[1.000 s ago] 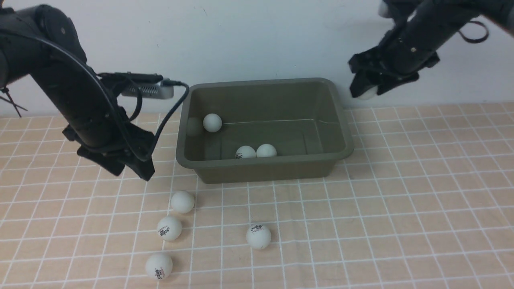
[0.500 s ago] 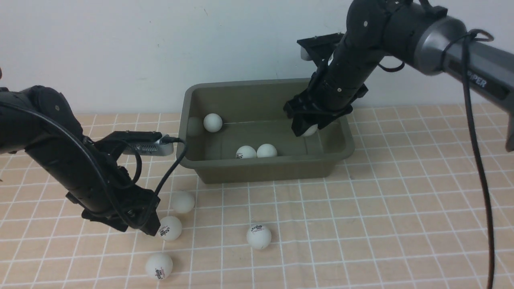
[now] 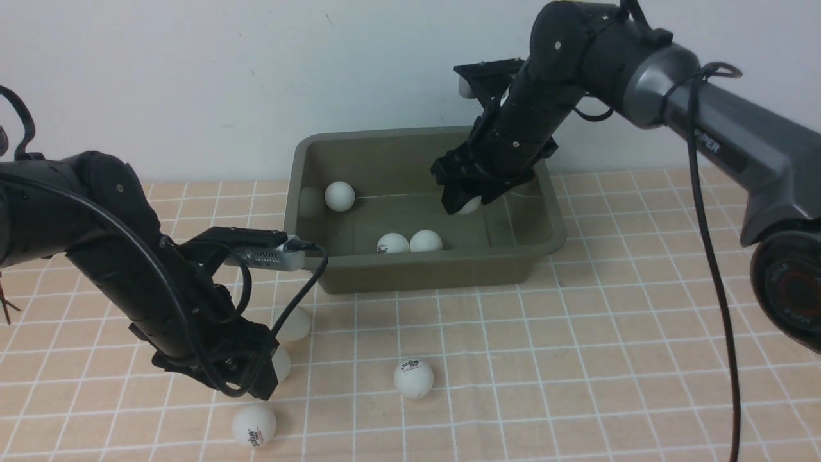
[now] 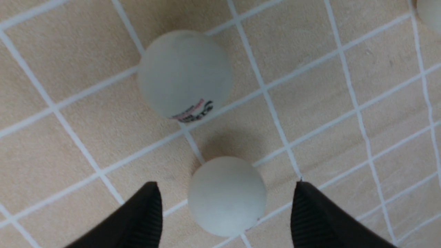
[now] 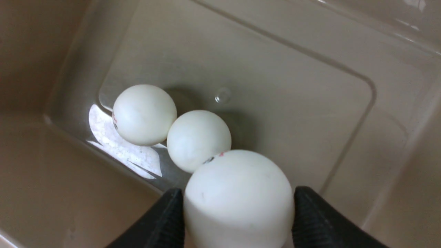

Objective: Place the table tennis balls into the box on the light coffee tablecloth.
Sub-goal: 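Release the ping pong ball into the bin and lift the gripper away, then reach for and grasp a ping pong ball on the table beside the basket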

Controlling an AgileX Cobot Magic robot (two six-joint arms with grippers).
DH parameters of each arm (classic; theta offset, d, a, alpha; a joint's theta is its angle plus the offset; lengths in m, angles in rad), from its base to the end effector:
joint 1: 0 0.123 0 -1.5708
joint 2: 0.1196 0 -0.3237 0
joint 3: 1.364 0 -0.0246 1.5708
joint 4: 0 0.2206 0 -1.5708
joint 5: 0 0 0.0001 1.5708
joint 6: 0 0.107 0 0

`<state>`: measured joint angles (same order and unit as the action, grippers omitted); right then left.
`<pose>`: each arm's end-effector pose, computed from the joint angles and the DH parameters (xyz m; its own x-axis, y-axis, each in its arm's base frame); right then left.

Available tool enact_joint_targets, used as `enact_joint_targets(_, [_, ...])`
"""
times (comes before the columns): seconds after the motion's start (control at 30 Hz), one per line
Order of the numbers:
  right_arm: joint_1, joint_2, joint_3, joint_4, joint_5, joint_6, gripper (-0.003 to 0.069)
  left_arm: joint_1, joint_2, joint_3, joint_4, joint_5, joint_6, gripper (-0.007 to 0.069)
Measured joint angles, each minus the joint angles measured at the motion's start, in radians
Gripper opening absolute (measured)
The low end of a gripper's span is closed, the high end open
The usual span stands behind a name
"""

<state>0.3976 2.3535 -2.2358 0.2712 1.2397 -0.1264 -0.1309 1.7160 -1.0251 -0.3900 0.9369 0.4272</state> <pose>0.4569 0.2213 0.2430 -0.8607 -0.3995 -0.3157 -0.4778 0.8479 0.2298 0.2804 -0.0700 0.2288 -0.9445 0.3042 -0.1238 0.3275 0.9000 -0.2875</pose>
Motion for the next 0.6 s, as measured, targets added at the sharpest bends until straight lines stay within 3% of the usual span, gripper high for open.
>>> enact_joint_targets(0.6, [0.0,0.0,-0.008,0.005,-0.025,-0.014,0.0405,-0.066,0.0,0.0,0.07,0.046,-0.045,0.0413])
